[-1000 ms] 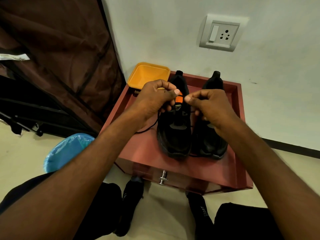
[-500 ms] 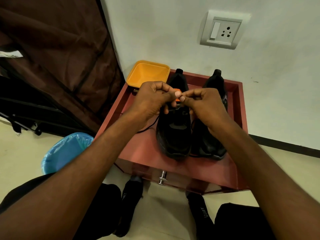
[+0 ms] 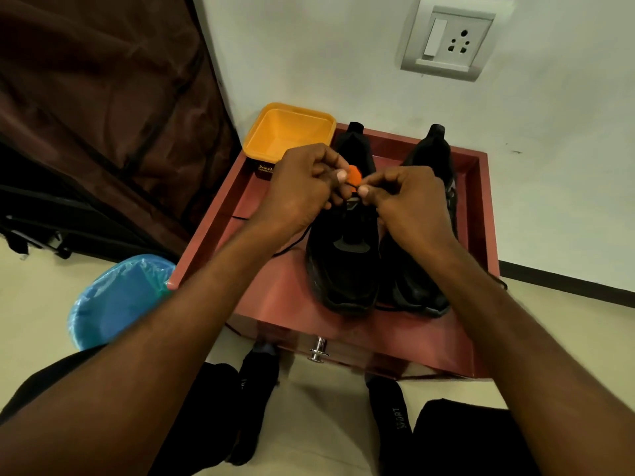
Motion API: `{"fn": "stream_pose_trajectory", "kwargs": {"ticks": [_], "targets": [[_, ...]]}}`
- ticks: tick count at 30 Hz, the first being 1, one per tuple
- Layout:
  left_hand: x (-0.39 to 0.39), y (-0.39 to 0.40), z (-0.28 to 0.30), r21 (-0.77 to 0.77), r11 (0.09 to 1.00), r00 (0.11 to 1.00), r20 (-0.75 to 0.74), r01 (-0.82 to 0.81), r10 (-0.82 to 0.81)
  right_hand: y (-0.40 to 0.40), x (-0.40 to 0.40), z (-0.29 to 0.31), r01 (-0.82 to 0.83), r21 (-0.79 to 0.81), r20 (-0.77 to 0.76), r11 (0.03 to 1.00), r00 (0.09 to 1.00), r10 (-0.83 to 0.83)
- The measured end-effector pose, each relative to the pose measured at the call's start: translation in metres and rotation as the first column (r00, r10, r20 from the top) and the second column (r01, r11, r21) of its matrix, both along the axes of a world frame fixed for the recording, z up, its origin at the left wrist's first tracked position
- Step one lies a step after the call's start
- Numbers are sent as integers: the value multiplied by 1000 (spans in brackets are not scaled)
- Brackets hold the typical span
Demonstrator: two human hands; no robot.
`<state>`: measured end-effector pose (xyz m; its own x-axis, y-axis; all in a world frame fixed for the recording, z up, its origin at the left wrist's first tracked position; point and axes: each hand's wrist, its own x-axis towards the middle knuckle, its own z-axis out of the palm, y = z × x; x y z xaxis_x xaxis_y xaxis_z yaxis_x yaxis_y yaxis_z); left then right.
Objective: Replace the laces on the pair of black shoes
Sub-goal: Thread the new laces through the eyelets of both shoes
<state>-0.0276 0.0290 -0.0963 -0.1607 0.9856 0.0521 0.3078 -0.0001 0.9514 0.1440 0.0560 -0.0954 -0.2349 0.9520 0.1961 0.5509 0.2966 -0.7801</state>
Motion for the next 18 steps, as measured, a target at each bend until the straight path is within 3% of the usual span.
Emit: {"fn": "stream_pose_trajectory", "kwargs": {"ticks": [4, 6, 9, 18], "targets": [[-8, 6, -15, 88, 996, 912, -411, 22, 16, 4, -1, -5, 46, -7, 35, 999, 998, -46], [-9, 5, -20, 30, 996, 852, -520, 86, -58, 2, -3, -7, -14, -7, 79, 1000, 997, 14], [-7, 2, -23, -41, 991, 847, -516, 124, -127, 0, -6, -11, -62, 68, 219, 996, 975, 46], [-11, 2, -28, -8, 994, 912, -397, 107, -101, -12, -14, -14, 22, 157, 335, 987, 939, -74]]}}
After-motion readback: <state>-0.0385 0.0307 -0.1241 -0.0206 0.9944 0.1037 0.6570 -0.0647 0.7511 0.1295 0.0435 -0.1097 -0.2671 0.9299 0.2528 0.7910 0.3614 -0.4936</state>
